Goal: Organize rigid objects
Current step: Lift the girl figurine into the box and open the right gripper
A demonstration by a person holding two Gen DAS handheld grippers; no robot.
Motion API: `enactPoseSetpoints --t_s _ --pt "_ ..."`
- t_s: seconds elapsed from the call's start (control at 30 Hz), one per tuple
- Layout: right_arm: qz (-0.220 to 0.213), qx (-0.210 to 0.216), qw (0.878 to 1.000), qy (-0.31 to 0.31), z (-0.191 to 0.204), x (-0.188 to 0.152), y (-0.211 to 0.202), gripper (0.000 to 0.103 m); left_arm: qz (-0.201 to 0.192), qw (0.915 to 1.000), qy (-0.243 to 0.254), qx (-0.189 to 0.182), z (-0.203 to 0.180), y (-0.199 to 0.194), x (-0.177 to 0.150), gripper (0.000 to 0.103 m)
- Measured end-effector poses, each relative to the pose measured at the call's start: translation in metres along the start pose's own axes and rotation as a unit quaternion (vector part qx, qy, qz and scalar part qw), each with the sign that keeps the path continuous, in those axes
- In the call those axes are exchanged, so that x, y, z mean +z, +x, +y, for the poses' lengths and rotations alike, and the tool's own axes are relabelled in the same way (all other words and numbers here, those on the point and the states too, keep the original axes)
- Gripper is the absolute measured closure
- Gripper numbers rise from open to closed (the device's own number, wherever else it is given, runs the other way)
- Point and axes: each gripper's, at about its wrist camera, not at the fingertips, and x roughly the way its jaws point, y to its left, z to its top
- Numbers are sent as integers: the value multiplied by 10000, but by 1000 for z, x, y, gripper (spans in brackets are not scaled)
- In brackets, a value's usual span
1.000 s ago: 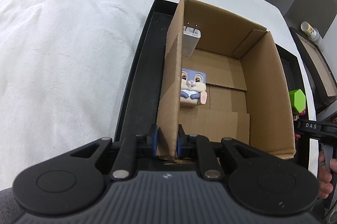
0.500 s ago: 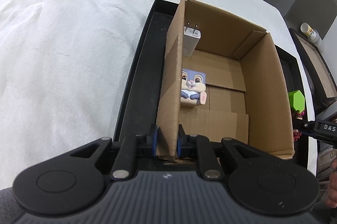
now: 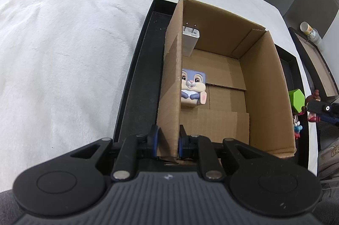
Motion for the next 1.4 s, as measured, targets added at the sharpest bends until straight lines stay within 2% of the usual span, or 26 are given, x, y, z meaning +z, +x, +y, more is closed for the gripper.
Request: enactPoseSetpoints --t_s 0.37,0.77,1.07,1.4 --pt "-163 28 9997 -157 28 10 -12 62 -13 10000 21 -54 1 0 -1 86" --pt "-278 253 9988 -320 63 20 -11 62 -26 9999 -15 -109 4 -1 -1 86" --pt "-219 502 9974 -459 92 26 -1 62 1 9999 -40 -137 5 0 0 86" --pt "123 717 9956 -590 121 22 29 62 21 9998 -73 -167 7 1 0 86"
